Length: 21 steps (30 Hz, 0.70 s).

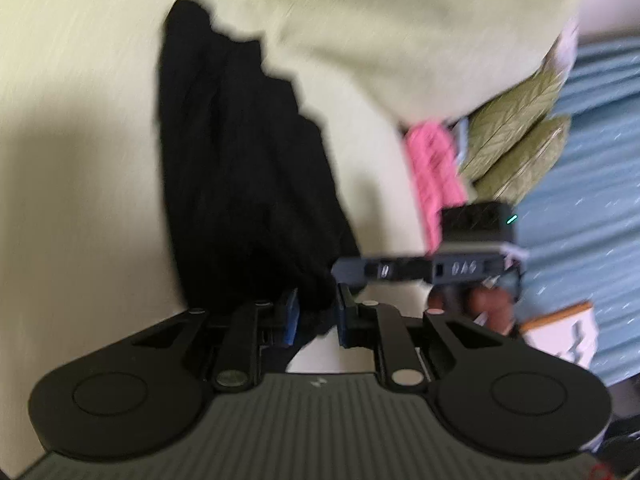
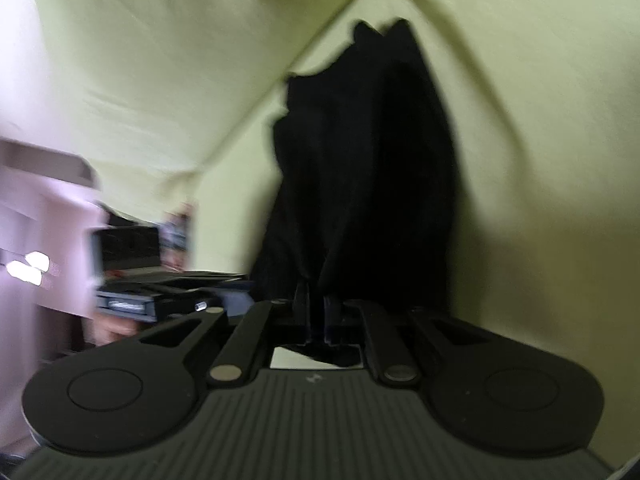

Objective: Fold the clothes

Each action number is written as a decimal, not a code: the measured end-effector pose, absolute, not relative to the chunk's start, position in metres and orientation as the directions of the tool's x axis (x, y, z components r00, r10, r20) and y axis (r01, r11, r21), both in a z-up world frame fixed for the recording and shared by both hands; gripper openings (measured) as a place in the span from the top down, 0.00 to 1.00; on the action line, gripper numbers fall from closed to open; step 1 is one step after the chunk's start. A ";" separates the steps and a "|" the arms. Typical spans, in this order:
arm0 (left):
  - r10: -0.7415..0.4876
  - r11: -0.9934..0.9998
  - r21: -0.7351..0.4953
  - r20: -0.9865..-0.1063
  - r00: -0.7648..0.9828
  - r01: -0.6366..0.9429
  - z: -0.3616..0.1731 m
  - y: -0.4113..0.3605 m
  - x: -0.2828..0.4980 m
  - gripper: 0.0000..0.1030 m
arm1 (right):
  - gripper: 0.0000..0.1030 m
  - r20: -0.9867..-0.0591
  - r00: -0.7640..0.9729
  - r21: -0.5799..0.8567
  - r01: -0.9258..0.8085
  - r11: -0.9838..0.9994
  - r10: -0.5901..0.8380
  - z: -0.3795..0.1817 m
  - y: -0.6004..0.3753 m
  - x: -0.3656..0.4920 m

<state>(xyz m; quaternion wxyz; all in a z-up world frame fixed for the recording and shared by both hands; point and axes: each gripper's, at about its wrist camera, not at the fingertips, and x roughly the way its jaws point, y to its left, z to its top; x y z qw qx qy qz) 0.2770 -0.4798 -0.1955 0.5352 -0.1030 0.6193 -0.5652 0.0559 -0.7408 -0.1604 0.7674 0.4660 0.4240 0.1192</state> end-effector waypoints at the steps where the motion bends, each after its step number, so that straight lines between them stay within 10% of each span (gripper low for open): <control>1: -0.724 0.358 -0.803 -0.561 -0.401 0.477 -0.199 -0.476 0.276 0.78 | 0.84 -0.570 0.620 0.794 0.247 0.555 0.540 -0.163 -0.741 0.052; 6: -0.755 0.358 -0.781 -0.565 -0.333 0.512 -0.178 -0.452 0.285 0.62 | 0.62 -0.540 0.706 0.787 0.231 0.572 0.458 -0.146 -0.744 0.023; 21: -0.738 0.473 -0.540 -0.675 -0.022 0.696 -0.142 -0.500 0.344 0.46 | 0.62 -0.606 0.794 0.210 0.103 0.972 0.047 -0.095 -0.650 -0.008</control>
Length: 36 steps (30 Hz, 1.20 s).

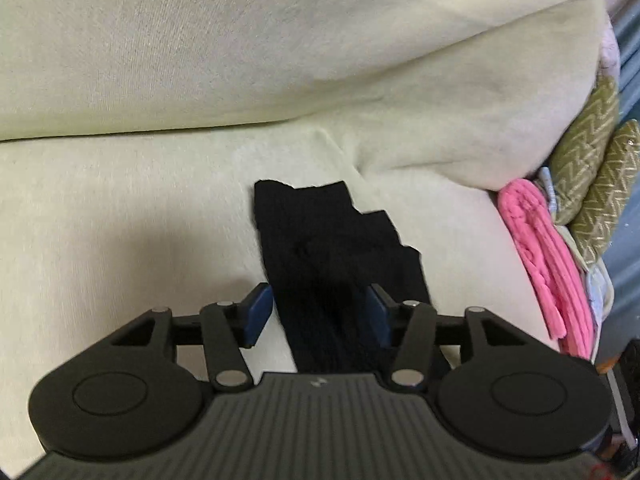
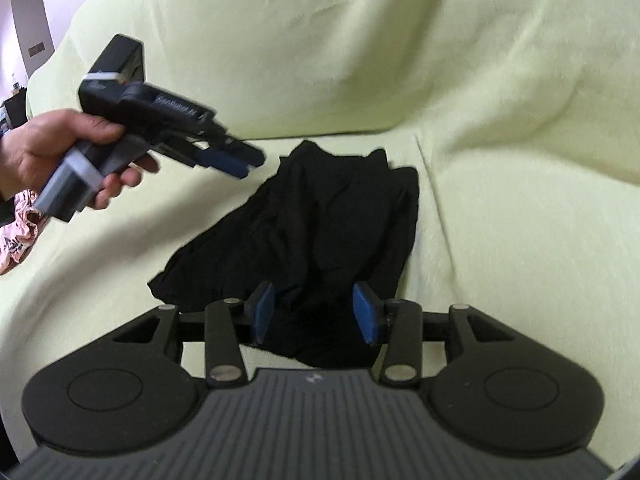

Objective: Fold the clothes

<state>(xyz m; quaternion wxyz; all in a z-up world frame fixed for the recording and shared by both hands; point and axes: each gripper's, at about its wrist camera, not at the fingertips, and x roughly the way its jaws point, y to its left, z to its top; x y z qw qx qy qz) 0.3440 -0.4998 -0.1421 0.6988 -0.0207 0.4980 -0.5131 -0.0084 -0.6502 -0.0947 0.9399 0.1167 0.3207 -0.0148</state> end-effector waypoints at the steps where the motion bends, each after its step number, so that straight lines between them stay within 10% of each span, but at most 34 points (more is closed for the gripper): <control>1: -0.750 0.455 -0.565 -0.660 -0.046 0.688 -0.145 -0.502 0.346 0.46 | 0.62 -0.611 0.789 0.235 0.116 0.965 0.054 -0.099 -0.657 -0.008; 9: -0.711 0.472 -0.428 -0.702 0.046 0.770 -0.159 -0.516 0.334 0.46 | 0.62 -0.582 0.800 0.422 0.144 0.895 0.146 -0.122 -0.701 0.000; 19: -0.766 0.429 -0.563 -0.641 -0.045 0.707 -0.169 -0.526 0.349 0.41 | 0.57 -0.502 0.827 0.618 0.138 0.774 0.254 -0.141 -0.752 0.050; 23: -0.747 0.426 -0.540 -0.662 -0.055 0.726 -0.171 -0.531 0.348 0.78 | 0.54 -0.532 0.815 0.574 0.148 0.805 0.230 -0.147 -0.761 0.076; 36: -0.826 0.385 -0.603 -0.562 -0.029 0.699 -0.176 -0.512 0.361 0.89 | 0.54 -0.488 0.850 0.626 0.181 0.758 0.199 -0.160 -0.771 0.105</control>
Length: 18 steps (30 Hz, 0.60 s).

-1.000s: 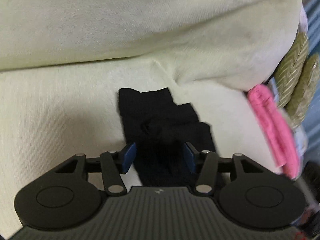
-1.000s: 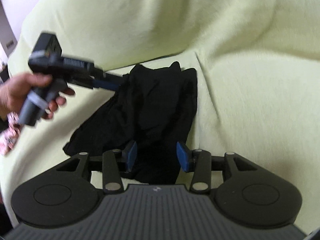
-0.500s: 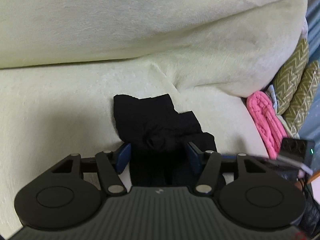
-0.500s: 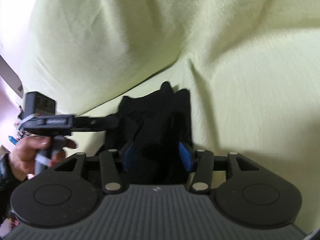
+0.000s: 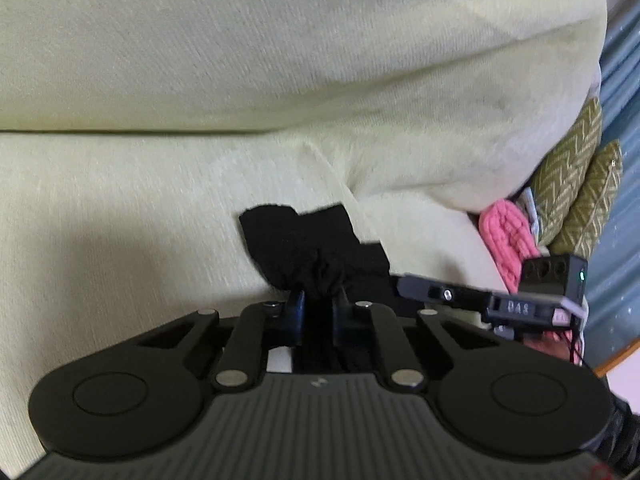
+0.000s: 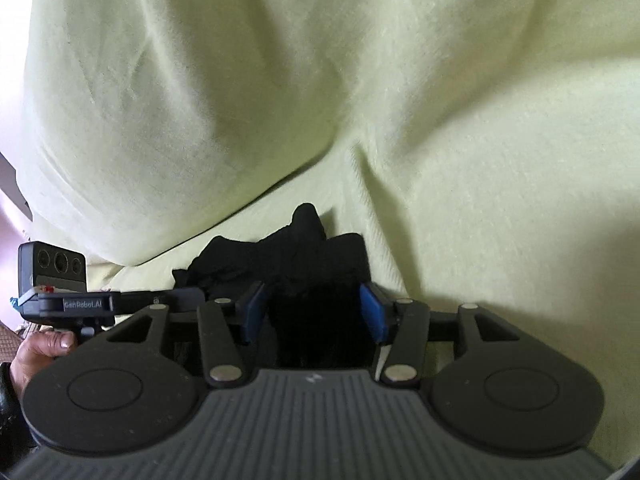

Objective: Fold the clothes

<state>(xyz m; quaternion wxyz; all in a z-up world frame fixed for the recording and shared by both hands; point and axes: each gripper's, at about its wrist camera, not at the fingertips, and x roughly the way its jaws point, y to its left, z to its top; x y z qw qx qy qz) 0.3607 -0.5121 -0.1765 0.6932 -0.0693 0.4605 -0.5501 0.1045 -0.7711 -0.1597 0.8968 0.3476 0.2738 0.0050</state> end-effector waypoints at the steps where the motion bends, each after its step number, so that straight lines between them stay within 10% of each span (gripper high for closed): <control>1: -0.832 0.388 -0.600 -0.555 -0.015 0.699 -0.174 -0.511 0.362 0.89 | 0.54 -0.487 0.851 0.623 0.181 0.761 0.196 -0.159 -0.770 0.102; 16: -0.844 0.388 -0.655 -0.536 -0.036 0.648 -0.192 -0.504 0.380 0.89 | 0.48 -0.468 0.838 0.607 0.076 0.791 0.279 -0.162 -0.766 0.157; 18: -0.851 0.382 -0.668 -0.524 -0.039 0.639 -0.195 -0.503 0.381 0.88 | 0.61 -0.490 0.827 0.589 0.079 0.804 0.277 -0.160 -0.764 0.164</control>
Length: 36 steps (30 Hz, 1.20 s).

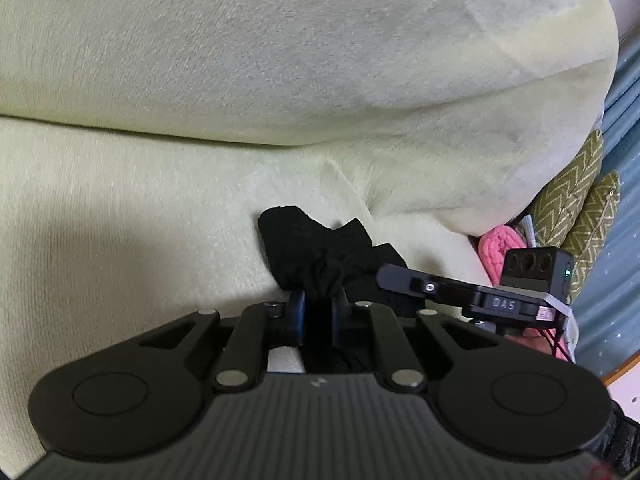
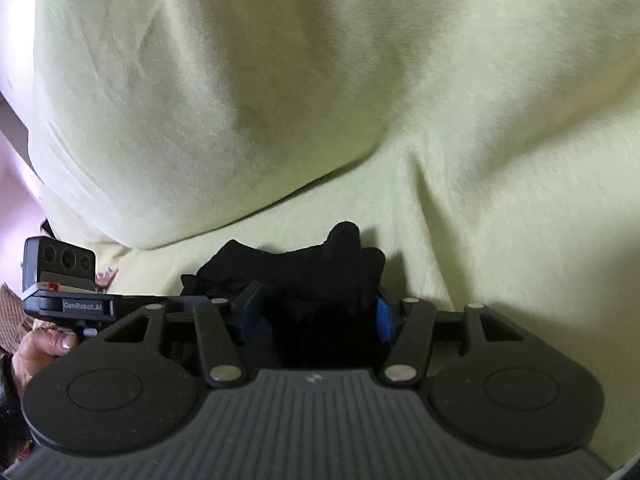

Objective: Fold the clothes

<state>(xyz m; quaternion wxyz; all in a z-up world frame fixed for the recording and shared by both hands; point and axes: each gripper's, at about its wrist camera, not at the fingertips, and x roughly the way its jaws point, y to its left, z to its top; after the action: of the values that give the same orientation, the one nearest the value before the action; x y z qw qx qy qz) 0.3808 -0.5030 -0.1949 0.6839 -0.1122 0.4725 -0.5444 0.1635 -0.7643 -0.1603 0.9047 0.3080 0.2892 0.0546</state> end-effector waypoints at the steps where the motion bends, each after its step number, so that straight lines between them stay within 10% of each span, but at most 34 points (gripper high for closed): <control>1: -0.855 0.378 -0.672 -0.518 -0.038 0.637 -0.196 -0.501 0.381 0.88 | 0.83 -0.506 0.821 0.573 0.089 0.814 0.266 -0.159 -0.763 0.165; 20: -0.944 0.199 -0.509 -0.330 0.024 0.837 0.000 -0.331 0.222 0.89 | 0.92 -0.280 0.955 0.470 0.051 0.881 0.094 0.033 -0.574 -0.028; 27: -0.875 0.146 -0.299 -0.484 -0.018 0.943 0.090 -0.259 0.146 0.88 | 0.92 -0.153 0.980 0.660 0.004 0.752 0.129 0.050 -0.474 -0.126; 36: -0.676 0.099 -0.406 -0.697 -0.238 0.908 -0.072 -0.368 0.133 0.88 | 0.92 -0.372 0.928 0.762 0.322 0.562 -0.028 -0.098 -0.492 -0.167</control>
<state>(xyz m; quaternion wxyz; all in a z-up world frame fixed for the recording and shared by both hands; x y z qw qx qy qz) 0.1330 -0.3680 -0.0721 0.6025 0.1344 0.4320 -0.6575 -0.1670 -0.4917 -0.0985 0.8689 0.4571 0.1607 -0.1009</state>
